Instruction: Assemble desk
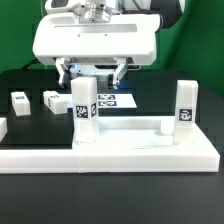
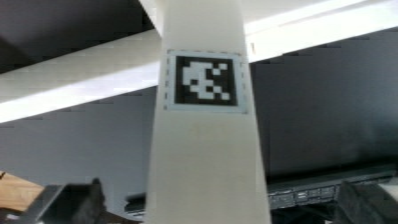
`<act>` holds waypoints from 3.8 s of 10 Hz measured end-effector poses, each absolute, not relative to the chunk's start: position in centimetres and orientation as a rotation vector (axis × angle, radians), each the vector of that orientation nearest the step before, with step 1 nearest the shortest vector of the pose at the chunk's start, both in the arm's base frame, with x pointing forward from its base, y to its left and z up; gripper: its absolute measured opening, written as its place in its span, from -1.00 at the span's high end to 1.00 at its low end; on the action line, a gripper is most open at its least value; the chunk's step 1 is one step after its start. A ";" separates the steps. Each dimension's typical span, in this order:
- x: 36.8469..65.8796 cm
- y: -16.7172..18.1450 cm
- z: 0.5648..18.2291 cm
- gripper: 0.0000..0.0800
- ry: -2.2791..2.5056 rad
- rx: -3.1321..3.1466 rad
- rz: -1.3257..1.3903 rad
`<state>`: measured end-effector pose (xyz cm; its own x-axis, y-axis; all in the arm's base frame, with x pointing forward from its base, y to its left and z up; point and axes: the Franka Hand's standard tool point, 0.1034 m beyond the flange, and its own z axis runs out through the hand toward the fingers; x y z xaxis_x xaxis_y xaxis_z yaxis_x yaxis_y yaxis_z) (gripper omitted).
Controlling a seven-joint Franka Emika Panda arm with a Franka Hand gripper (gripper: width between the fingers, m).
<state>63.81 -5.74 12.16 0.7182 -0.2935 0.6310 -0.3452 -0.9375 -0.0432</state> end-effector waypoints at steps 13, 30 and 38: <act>64.3 -6.4 11.0 -0.62 -0.798 3.216 0.096; 64.2 -5.9 10.7 -0.27 -2.238 2.506 0.034; 63.9 -7.0 10.2 -0.62 -0.755 3.146 0.189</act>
Offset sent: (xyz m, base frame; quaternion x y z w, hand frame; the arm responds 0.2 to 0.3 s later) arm 0.0110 -0.0106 0.0083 0.1140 -0.1661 0.0960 0.9748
